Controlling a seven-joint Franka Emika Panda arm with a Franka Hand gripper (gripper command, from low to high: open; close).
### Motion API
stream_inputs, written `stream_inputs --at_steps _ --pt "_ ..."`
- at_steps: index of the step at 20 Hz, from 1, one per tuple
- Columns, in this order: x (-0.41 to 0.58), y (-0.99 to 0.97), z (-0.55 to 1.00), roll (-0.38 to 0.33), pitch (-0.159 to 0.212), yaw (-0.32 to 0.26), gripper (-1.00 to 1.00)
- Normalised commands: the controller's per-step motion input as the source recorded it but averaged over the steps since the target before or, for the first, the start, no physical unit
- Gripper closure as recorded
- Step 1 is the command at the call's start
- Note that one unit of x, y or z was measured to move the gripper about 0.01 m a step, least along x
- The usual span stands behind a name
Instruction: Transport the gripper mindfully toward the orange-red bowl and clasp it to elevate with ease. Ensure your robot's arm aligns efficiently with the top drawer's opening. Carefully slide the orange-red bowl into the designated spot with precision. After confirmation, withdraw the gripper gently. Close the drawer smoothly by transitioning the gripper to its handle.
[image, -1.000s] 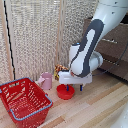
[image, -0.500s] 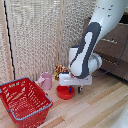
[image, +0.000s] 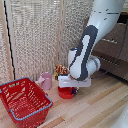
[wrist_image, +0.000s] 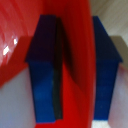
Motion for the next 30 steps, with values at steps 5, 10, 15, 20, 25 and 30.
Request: stream_inputs --at_steps 5,10,15,20,25,30 --pt "-0.015 0.01 0.15 -0.008 0.000 -0.037 1.00" --pt "0.000 0.13 0.42 -0.030 0.058 -0.006 1.00" --pt "0.045 0.17 0.55 -0.011 0.077 0.000 1.00" --pt "0.161 0.15 0.62 0.000 0.062 0.001 1.00" --pt "0.252 0.14 0.71 -0.004 0.072 0.019 1.00" --pt "0.345 0.05 0.86 -0.019 0.068 0.018 1.00"
